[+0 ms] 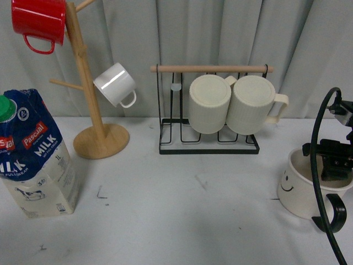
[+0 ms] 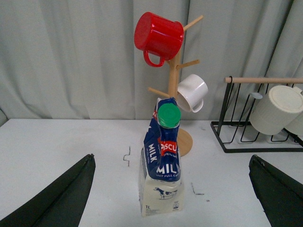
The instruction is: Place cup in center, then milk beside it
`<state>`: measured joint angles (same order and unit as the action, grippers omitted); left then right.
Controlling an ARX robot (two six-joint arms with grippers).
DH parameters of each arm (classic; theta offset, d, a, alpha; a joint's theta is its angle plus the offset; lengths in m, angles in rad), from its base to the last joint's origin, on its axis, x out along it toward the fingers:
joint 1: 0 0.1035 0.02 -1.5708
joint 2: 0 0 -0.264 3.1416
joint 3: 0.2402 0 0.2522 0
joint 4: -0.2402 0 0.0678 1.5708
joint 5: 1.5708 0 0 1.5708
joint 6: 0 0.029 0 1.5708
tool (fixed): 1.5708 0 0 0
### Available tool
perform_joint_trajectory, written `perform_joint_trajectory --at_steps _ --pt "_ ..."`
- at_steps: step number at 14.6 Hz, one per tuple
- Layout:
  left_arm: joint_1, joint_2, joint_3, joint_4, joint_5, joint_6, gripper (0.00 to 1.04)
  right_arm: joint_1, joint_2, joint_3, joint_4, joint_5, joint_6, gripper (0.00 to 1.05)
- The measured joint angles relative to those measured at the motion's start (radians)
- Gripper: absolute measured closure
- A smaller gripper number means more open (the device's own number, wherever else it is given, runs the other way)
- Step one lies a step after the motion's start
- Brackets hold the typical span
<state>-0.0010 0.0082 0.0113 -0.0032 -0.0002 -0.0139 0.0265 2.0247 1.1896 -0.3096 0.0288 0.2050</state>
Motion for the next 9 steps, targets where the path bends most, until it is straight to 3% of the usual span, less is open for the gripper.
perform_joint_trajectory --at_steps 3,9 --pt "0.0 0.0 0.0 0.0 0.0 0.0 0.07 0.008 -0.053 -0.037 -0.022 -0.005 0.001 1.01" --pt "0.0 0.0 0.0 0.0 0.0 0.0 0.07 0.225 -0.218 -0.088 -0.023 -0.065 0.092 1.02"
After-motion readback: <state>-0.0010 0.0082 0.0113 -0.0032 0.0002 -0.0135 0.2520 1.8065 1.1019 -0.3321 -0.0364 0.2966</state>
